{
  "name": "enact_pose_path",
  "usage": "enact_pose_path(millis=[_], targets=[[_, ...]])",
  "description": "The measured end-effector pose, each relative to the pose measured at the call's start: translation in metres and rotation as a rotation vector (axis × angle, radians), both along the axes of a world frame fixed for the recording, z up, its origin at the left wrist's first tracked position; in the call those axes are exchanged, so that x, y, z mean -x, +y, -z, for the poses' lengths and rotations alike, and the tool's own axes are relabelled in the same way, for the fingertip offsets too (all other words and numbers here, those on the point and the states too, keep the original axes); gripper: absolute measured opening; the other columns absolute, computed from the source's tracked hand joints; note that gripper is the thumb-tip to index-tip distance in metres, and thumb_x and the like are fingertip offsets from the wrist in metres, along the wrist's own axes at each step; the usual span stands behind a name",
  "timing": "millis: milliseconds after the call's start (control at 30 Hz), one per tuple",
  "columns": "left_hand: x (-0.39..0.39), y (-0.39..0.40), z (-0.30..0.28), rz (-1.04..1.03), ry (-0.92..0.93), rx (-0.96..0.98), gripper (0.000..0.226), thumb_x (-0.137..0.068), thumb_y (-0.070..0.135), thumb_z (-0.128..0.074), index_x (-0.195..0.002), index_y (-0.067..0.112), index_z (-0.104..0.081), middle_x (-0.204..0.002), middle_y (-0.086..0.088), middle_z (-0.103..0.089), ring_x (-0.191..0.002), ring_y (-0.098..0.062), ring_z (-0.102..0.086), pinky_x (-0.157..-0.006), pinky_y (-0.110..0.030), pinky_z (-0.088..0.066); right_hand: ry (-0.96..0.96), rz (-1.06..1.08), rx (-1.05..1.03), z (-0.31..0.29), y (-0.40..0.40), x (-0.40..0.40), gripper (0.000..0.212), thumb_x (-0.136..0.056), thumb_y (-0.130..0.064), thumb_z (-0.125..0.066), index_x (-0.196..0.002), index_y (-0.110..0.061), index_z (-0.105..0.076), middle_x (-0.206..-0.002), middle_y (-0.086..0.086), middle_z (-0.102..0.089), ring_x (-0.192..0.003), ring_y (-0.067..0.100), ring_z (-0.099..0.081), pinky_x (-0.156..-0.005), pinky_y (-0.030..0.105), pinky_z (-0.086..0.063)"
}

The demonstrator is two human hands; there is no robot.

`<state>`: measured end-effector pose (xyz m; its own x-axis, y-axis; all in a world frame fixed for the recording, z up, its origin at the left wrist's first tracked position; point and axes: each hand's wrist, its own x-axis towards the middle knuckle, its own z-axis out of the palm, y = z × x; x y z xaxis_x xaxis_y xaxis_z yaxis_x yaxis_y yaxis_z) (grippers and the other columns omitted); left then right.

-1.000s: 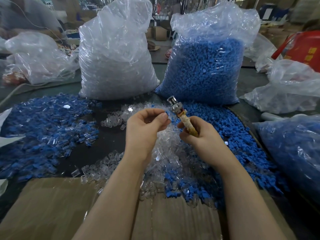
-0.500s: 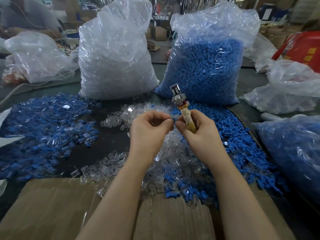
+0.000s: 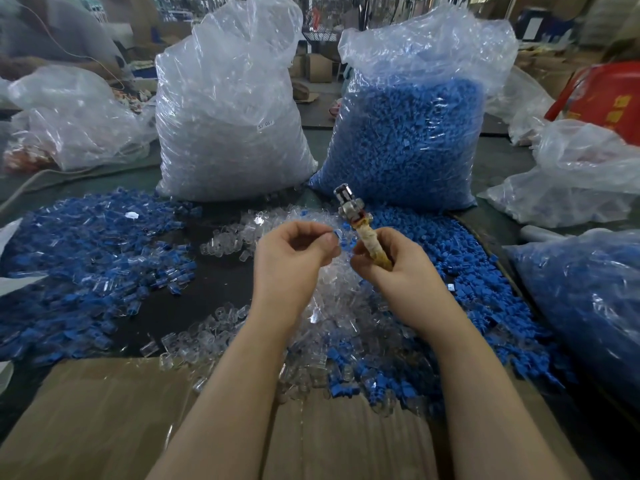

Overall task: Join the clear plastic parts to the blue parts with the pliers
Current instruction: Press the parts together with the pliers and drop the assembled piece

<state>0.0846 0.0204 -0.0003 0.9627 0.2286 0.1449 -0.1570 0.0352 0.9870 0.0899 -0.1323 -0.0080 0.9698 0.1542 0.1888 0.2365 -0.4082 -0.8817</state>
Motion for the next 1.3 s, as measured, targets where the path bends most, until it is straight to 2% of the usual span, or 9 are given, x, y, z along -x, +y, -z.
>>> enact_pose_path(millis=[133,267,400,600,767,833,967,1167,1300], targets=[[-0.0014,0.0056,-0.0014,-0.004,-0.047,0.143,0.012,-0.087,-0.002,-0.068,-0.087,0.01,-0.068,-0.069,0.003,-0.072,-0.068,-0.011,-0.07,-0.067,-0.019,-0.055,0.084,-0.084,0.071,-0.001,-0.006,0.002,0.017,-0.091,-0.022,-0.066,-0.098,-0.01,-0.057,-0.092,0.02,-0.061,-0.07,0.019,-0.053,-0.067,0.037,-0.045],[-0.0018,0.0072,-0.0017,0.004,-0.098,0.174,0.012,-0.088,-0.003,-0.065,-0.087,0.009,-0.068,-0.07,0.004,-0.071,-0.067,-0.007,-0.067,-0.066,-0.018,-0.054,0.087,-0.12,0.104,-0.0032,-0.0048,0.0035,0.018,-0.091,-0.022,-0.067,-0.1,-0.01,-0.057,-0.093,0.019,-0.061,-0.084,0.039,-0.057,-0.08,0.052,-0.05],[-0.0016,0.0074,-0.0019,0.01,-0.12,0.159,0.015,-0.088,-0.003,-0.066,-0.085,0.011,-0.068,-0.071,0.005,-0.072,-0.067,-0.006,-0.067,-0.068,-0.018,-0.054,0.1,-0.129,0.102,-0.0062,-0.0051,0.006,0.017,-0.092,-0.02,-0.066,-0.1,-0.01,-0.056,-0.086,0.008,-0.06,-0.074,0.022,-0.053,-0.08,0.05,-0.051],[-0.0013,0.0089,-0.0011,0.013,-0.123,0.142,0.015,-0.088,-0.003,-0.066,-0.085,0.012,-0.068,-0.072,0.004,-0.071,-0.069,-0.01,-0.066,-0.069,-0.02,-0.055,0.097,-0.156,0.176,-0.0082,-0.0041,0.0066,0.02,-0.092,-0.018,-0.064,-0.105,-0.007,-0.052,-0.091,0.017,-0.057,-0.072,0.019,-0.046,-0.067,0.035,-0.038],[-0.0021,0.0079,-0.0009,0.017,-0.127,0.141,0.015,-0.088,-0.003,-0.065,-0.085,0.012,-0.068,-0.073,0.002,-0.07,-0.07,-0.012,-0.065,-0.07,-0.021,-0.055,0.109,-0.18,0.24,-0.0082,-0.0054,0.0046,0.017,-0.092,-0.014,-0.061,-0.104,-0.021,-0.053,-0.075,-0.035,-0.055,-0.062,-0.003,-0.048,-0.064,0.029,-0.04],[-0.0022,0.008,-0.0007,0.019,-0.129,0.143,0.015,-0.088,-0.003,-0.065,-0.085,0.012,-0.068,-0.074,0.002,-0.07,-0.072,-0.013,-0.065,-0.071,-0.022,-0.055,0.094,-0.177,0.275,-0.0074,-0.0046,0.0039,0.018,-0.092,-0.011,-0.059,-0.103,-0.023,-0.052,-0.073,-0.044,-0.052,-0.061,-0.009,-0.049,-0.06,0.027,-0.037],[-0.0022,0.0085,-0.0013,0.026,-0.138,0.141,0.015,-0.088,-0.003,-0.065,-0.085,0.011,-0.067,-0.074,0.002,-0.07,-0.073,-0.013,-0.064,-0.072,-0.023,-0.056,0.05,-0.148,0.31,-0.0077,-0.0036,0.0052,0.022,-0.088,-0.006,-0.056,-0.099,-0.025,-0.052,-0.074,-0.045,-0.051,-0.063,-0.012,-0.05,-0.056,0.024,-0.032],[-0.001,0.008,-0.0022,0.045,-0.171,0.124,0.015,-0.088,-0.003,-0.065,-0.085,0.012,-0.067,-0.074,0.004,-0.07,-0.074,-0.012,-0.064,-0.073,-0.023,-0.056,0.055,-0.183,0.295,-0.0081,-0.0046,0.0051,0.025,-0.087,-0.003,-0.056,-0.103,-0.023,-0.051,-0.076,-0.046,-0.051,-0.064,-0.01,-0.048,-0.061,0.029,-0.038],[-0.0002,0.0091,-0.0027,0.051,-0.167,0.131,0.014,-0.088,-0.003,-0.065,-0.086,0.011,-0.067,-0.075,0.004,-0.07,-0.073,-0.011,-0.064,-0.073,-0.022,-0.056,0.047,-0.171,0.27,-0.0077,-0.004,0.0058,0.029,-0.085,-0.002,-0.055,-0.095,-0.028,-0.052,-0.074,-0.037,-0.054,-0.06,-0.004,-0.048,-0.059,0.03,-0.038]])
